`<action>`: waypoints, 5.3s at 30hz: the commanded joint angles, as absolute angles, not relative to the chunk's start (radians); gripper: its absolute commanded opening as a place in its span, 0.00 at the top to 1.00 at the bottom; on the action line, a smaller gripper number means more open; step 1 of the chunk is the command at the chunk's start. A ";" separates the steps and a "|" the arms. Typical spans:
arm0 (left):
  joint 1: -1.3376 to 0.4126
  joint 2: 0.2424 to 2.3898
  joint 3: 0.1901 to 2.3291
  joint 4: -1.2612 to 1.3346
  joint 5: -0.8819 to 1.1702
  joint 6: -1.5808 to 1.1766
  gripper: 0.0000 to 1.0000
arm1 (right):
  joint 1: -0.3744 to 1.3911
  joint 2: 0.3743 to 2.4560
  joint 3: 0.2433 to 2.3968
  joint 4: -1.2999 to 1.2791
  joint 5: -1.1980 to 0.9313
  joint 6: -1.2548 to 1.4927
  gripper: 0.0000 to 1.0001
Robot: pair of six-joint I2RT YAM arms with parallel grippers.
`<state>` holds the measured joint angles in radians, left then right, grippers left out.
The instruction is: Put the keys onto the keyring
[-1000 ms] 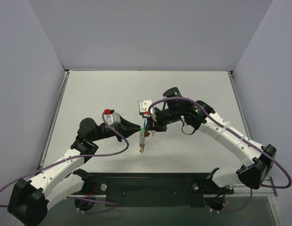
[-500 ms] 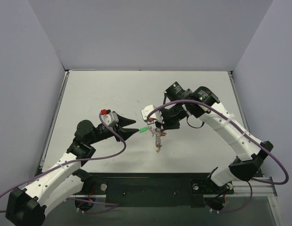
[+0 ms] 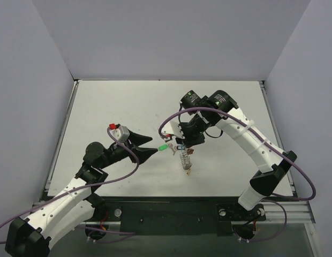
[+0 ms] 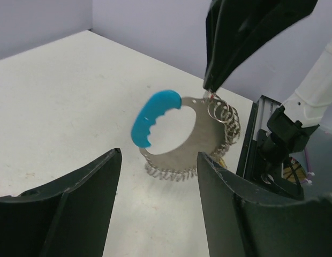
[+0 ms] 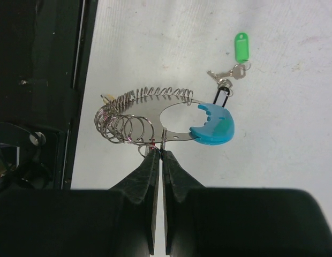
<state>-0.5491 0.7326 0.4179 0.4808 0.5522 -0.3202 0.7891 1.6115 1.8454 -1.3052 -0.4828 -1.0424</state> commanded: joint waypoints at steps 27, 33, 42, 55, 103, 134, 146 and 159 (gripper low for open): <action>-0.805 1.095 0.499 0.904 0.630 -0.133 0.56 | 0.827 1.654 1.830 -1.485 -0.578 -0.907 1.00; -0.839 1.134 0.520 0.907 0.626 -0.133 0.59 | 0.825 1.644 1.818 -1.450 -0.586 -0.871 1.00; -0.862 1.160 0.526 0.891 0.568 -0.135 0.59 | 0.827 1.611 1.779 -1.390 -0.586 -0.830 1.00; -0.882 1.210 0.529 0.903 0.572 -0.138 0.62 | 0.815 1.591 1.760 -1.318 -0.595 -0.782 1.00; -0.862 1.275 0.502 1.097 0.656 -0.287 0.78 | 0.796 1.560 1.717 -1.284 -0.650 -0.769 1.00; -0.861 1.250 0.445 1.229 0.546 -0.423 1.00 | 0.732 1.537 1.701 -1.272 -0.744 -0.746 0.64; -0.864 1.196 0.330 1.492 0.347 -0.491 1.00 | 0.566 1.502 1.611 -1.140 -1.094 -0.594 0.63; -0.864 1.131 0.318 1.417 0.192 -0.433 1.00 | 0.563 1.490 1.520 -0.884 -0.939 -0.334 0.52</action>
